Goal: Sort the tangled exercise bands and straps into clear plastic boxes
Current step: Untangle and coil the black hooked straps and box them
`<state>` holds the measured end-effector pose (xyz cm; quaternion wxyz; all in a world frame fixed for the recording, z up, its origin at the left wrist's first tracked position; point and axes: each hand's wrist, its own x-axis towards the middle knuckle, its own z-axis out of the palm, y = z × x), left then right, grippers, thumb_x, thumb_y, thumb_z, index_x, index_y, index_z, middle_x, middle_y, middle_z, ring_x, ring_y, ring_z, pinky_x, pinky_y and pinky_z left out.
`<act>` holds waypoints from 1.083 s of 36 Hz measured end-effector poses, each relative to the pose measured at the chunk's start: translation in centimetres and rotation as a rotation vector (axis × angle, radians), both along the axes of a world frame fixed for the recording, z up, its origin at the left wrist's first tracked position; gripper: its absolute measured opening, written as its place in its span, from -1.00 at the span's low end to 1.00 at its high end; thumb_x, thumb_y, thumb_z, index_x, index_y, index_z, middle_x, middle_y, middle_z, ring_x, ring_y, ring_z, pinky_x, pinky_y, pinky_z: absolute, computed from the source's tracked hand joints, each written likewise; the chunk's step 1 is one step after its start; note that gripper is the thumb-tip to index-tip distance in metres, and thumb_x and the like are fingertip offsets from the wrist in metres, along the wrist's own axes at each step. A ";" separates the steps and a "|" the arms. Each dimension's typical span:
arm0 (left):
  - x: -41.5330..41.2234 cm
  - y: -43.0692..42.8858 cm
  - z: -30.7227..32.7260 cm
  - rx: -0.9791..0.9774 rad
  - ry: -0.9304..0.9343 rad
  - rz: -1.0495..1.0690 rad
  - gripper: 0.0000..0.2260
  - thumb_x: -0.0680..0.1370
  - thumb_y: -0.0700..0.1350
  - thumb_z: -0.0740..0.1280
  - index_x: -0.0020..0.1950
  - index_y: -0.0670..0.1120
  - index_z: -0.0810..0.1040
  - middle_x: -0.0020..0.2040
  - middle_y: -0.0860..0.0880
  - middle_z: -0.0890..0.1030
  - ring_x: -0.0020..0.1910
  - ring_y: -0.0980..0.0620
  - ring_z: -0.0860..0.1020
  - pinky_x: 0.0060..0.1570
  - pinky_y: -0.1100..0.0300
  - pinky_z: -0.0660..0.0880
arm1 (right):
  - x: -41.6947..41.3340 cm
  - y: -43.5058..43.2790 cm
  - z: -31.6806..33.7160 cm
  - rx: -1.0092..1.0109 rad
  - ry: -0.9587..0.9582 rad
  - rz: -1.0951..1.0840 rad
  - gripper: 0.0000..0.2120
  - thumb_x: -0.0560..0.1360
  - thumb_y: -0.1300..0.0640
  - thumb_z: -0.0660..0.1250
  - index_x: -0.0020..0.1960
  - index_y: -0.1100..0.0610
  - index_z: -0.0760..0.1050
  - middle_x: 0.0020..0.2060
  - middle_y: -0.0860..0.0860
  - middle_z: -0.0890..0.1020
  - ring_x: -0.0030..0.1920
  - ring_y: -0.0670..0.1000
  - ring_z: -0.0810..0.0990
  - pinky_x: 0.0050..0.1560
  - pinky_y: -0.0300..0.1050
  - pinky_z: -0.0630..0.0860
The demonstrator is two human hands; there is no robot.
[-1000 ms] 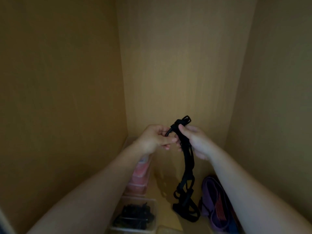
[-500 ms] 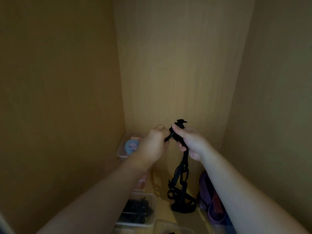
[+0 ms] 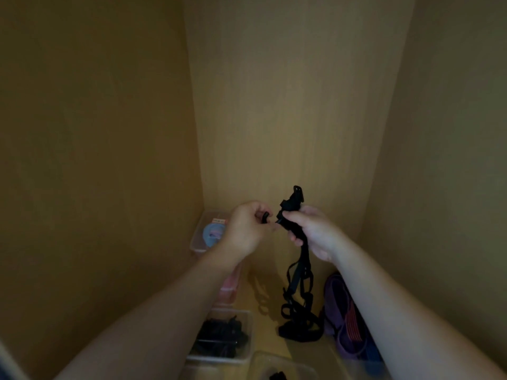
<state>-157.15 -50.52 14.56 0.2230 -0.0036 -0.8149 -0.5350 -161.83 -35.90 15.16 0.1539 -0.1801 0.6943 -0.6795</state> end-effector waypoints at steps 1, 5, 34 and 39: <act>0.1 0.2 0.0 -0.063 0.032 0.030 -0.84 0.43 -0.28 0.49 -0.11 -0.14 0.53 -0.32 0.06 0.48 -0.39 0.21 0.40 -0.41 0.45 0.33 | 0.1 -0.2 0.0 -0.001 0.001 -0.022 -0.90 0.53 0.15 0.35 -0.07 0.20 0.50 -0.33 0.06 0.57 -0.42 -0.02 0.44 -0.46 -0.20 0.31; 0.1 0.2 -0.2 -0.279 0.135 0.128 -0.86 0.45 -0.27 0.44 -0.19 -0.11 0.51 -0.35 0.06 0.48 -0.40 0.18 0.40 -0.43 0.39 0.31 | 0.5 -0.7 0.1 -0.056 -0.014 -0.042 -0.79 0.50 0.05 0.41 -0.04 0.20 0.52 -0.29 0.05 0.61 -0.41 -0.03 0.46 -0.42 -0.19 0.33; 0.6 -0.4 0.1 0.214 -0.158 -0.115 -0.84 0.59 -0.18 0.31 -0.18 -0.17 0.49 -0.36 -0.09 0.51 -0.48 0.11 0.46 -0.44 0.30 0.45 | 0.1 -0.2 0.6 -0.063 -0.123 0.075 -0.46 0.48 -0.24 0.26 0.14 0.22 0.55 -0.20 0.07 0.60 -0.36 -0.05 0.52 -0.26 -0.17 0.49; 0.6 -0.8 -0.7 -0.218 0.080 0.003 -0.87 0.55 -0.15 0.38 -0.13 -0.19 0.52 -0.37 0.03 0.48 -0.39 0.12 0.43 -0.31 0.21 0.45 | -0.1 -0.2 0.4 -0.128 -0.216 -0.031 -0.56 0.49 -0.14 0.35 0.12 0.21 0.57 -0.19 0.09 0.63 -0.42 -0.06 0.52 -0.37 -0.19 0.49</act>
